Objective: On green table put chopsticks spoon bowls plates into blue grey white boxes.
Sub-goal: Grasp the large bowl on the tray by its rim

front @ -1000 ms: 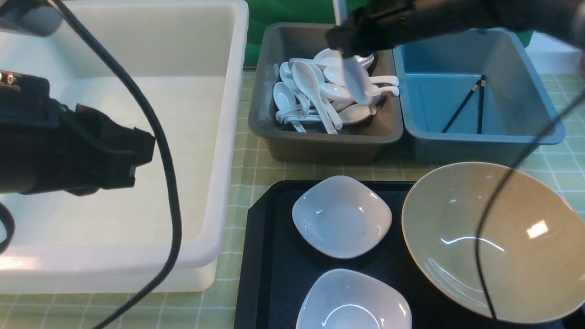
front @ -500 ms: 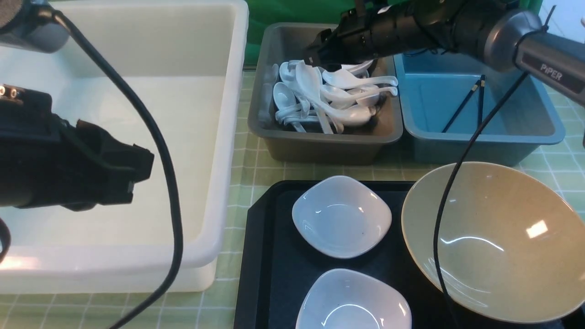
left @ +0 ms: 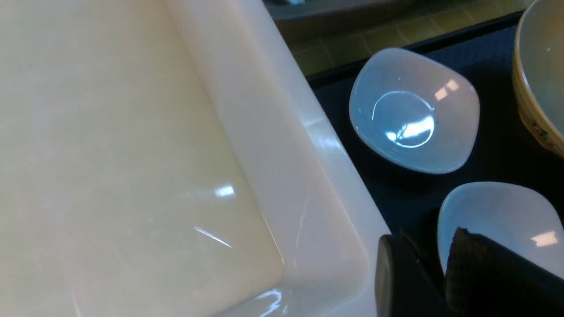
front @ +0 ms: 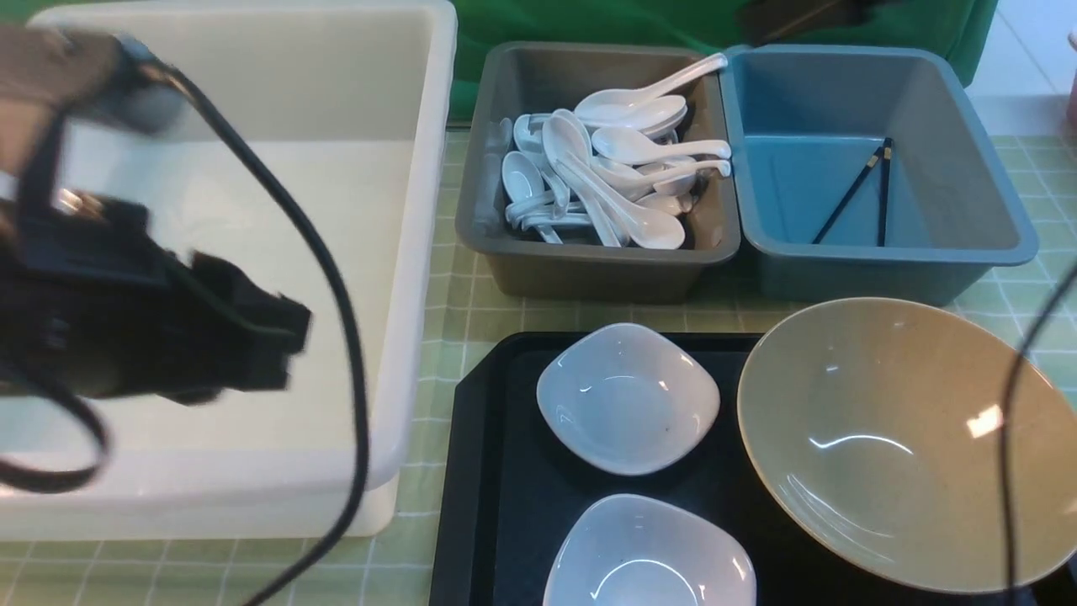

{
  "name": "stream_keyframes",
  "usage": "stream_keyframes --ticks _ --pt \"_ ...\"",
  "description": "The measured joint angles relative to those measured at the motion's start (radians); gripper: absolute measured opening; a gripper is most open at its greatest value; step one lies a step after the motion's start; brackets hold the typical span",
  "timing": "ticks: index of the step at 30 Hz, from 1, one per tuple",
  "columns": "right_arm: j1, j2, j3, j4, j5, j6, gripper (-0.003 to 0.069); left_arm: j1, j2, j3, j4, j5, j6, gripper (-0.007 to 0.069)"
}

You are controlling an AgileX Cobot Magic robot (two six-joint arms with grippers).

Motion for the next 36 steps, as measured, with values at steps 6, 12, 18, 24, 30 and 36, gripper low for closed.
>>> stream_keyframes --ticks 6,12,18,24,30,36 --pt "-0.006 -0.264 0.205 -0.076 0.001 -0.005 0.0237 0.0 0.126 0.093 -0.254 -0.073 0.067 0.0129" --pt "-0.006 -0.566 0.584 -0.101 -0.007 -0.03 0.0147 0.0 0.261 0.092 -0.536 -0.047 0.345 0.0132" --pt "-0.006 -0.92 1.0 -0.14 -0.134 0.024 0.0134 -0.003 0.398 -0.042 -0.645 0.04 0.44 0.0225" --pt "-0.006 -1.168 1.259 -0.121 -0.162 0.072 0.0137 -0.114 0.561 -0.253 -0.651 0.045 0.427 0.0404" --pt "-0.006 -1.268 1.351 -0.116 -0.167 0.157 0.0141 -0.22 0.818 -0.499 -0.649 0.079 0.354 0.0601" --pt "-0.006 -1.275 1.354 -0.115 -0.166 0.174 0.0147 -0.225 1.039 -0.714 -0.606 0.126 0.249 0.0629"
